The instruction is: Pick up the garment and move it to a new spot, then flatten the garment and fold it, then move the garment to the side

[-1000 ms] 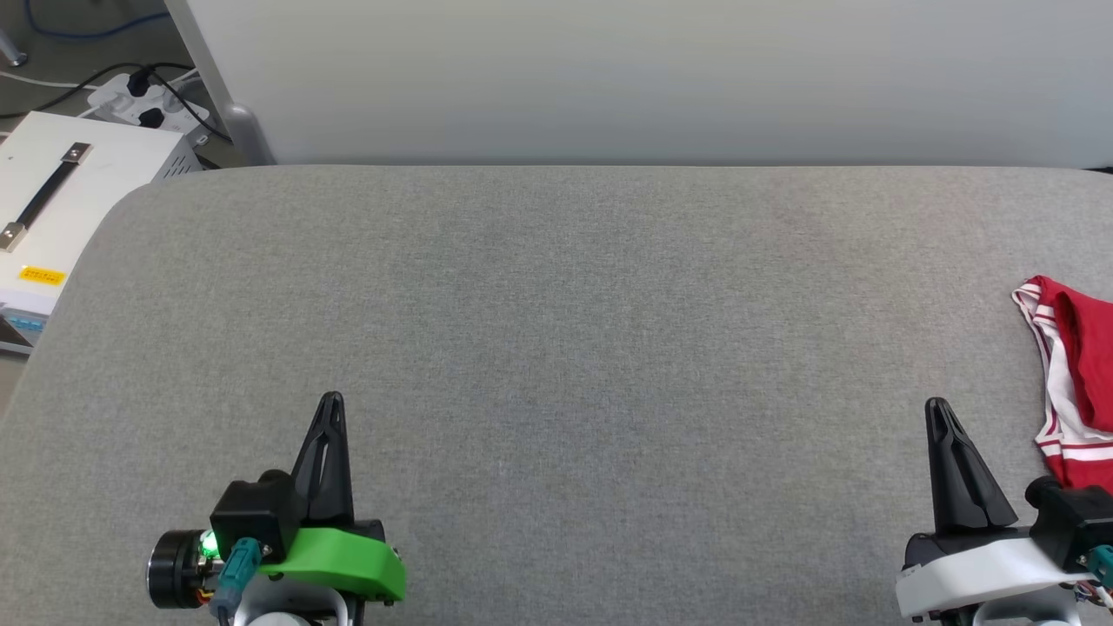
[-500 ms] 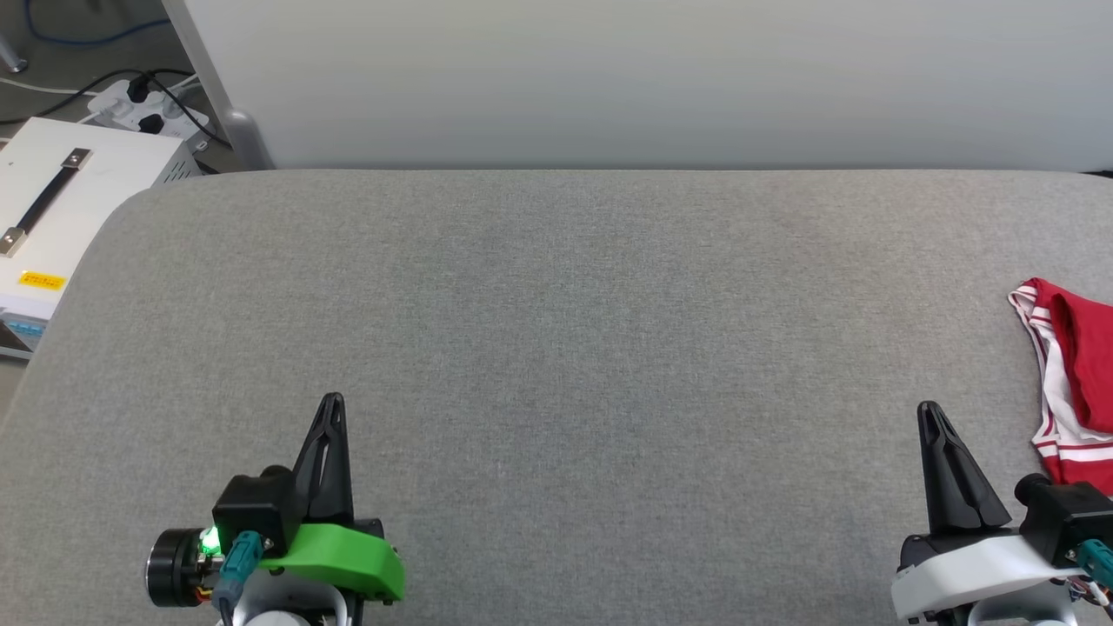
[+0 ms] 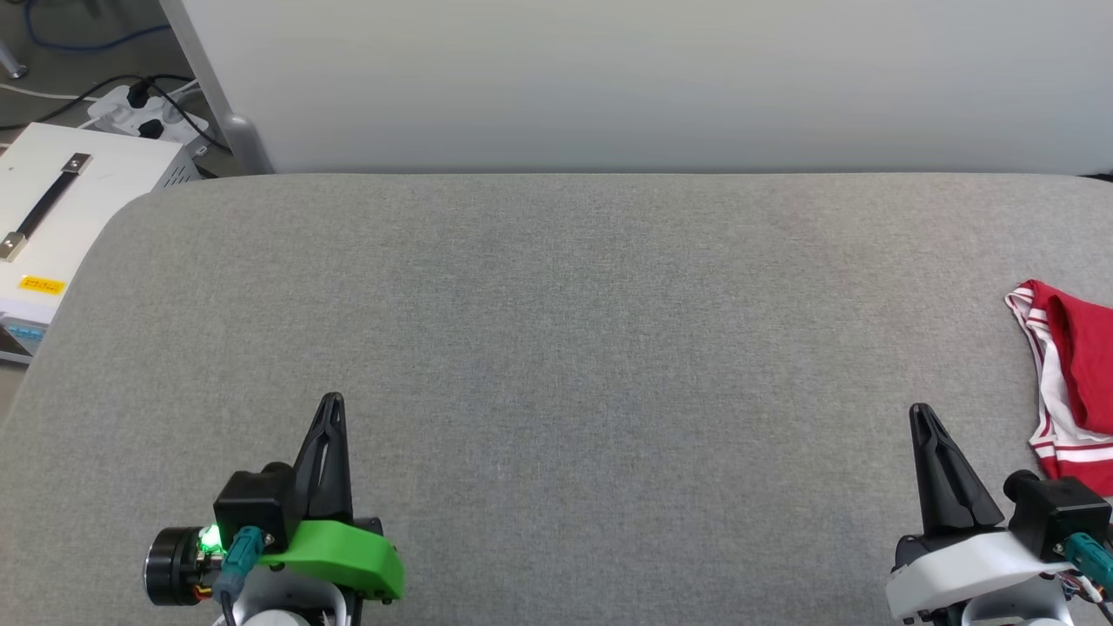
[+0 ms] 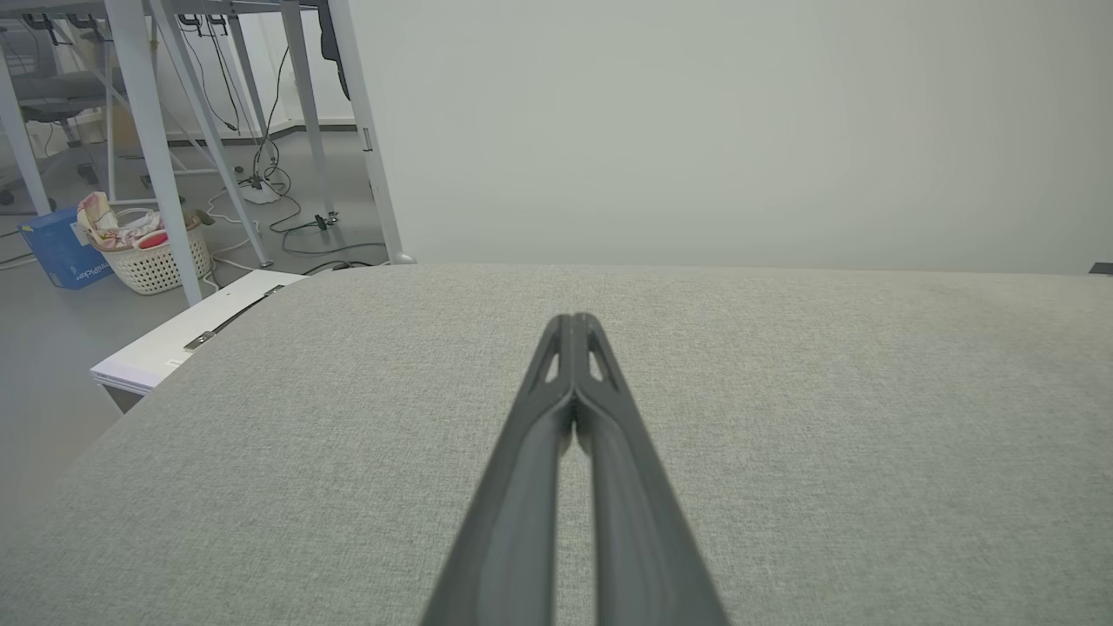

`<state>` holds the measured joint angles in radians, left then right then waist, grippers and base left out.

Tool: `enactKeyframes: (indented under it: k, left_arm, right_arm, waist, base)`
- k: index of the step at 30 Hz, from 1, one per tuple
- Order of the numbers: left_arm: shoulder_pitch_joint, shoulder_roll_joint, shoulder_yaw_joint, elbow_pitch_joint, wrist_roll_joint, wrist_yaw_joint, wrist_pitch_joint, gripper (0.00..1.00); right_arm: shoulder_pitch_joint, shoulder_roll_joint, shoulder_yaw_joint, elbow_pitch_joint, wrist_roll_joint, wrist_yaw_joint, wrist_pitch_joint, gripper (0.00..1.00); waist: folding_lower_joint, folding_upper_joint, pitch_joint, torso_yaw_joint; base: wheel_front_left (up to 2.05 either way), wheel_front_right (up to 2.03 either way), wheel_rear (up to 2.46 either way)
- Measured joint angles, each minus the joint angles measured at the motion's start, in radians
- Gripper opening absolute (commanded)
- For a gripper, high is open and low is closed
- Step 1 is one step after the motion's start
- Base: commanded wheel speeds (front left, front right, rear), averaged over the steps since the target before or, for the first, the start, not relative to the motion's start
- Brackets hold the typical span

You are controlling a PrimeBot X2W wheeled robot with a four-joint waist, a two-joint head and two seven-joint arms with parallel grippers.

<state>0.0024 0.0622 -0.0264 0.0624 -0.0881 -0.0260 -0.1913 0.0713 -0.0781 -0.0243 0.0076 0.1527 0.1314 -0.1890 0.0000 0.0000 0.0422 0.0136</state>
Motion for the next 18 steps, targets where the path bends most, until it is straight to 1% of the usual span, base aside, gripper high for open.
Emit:
enactKeyframes:
  k: [18]
  left_arm:
    - [0.000,0.000,0.004,-0.012,0.017,0.004,0.043,0.00]
  right_arm:
    - [-0.012,0.006,0.005,0.000,-0.027,0.000,0.037,0.00]
  waist:
    - [0.0000,0.0000,-0.009,-0.003]
  base:
    - [0.00,0.00,0.00]
